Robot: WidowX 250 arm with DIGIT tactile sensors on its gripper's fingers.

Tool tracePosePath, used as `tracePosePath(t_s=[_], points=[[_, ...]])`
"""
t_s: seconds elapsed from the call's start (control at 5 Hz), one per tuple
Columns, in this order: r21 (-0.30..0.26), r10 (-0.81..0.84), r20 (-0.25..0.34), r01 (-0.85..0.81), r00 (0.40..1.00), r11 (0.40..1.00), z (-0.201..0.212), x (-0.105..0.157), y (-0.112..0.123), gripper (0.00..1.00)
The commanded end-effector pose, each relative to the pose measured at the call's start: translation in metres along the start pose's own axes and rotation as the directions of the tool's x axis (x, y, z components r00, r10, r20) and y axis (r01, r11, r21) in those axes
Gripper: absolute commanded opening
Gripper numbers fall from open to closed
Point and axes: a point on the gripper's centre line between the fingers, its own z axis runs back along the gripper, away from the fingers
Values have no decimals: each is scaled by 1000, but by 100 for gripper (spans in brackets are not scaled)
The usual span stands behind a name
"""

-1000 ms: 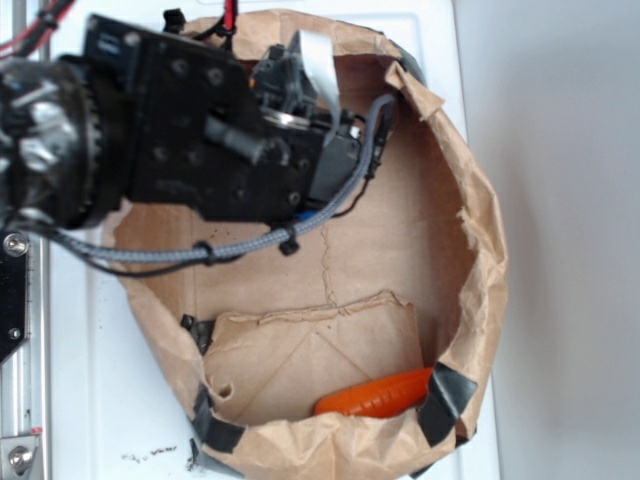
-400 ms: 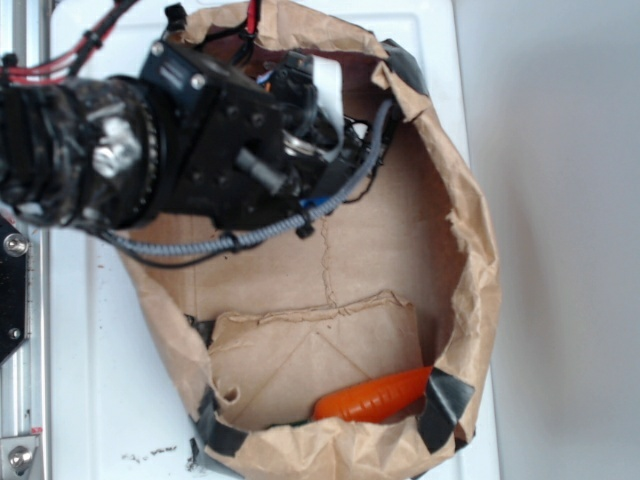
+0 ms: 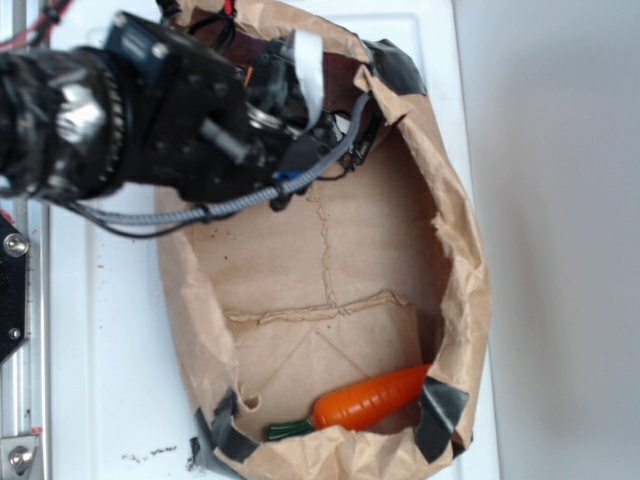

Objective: Grab the white paper.

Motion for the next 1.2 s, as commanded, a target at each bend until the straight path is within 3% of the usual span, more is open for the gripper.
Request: tracePosePath(t_s=[0.0,0.2,0.8,1.0], points=[[19,27,37,-28,999,999,5,30,21,37],[12,34,30,-34,999,999,7,31,21,0],[-4,39,8,-39,999,999,11,35,21,0],[-26,31,-48,-32,998,999,23,42,22,0]])
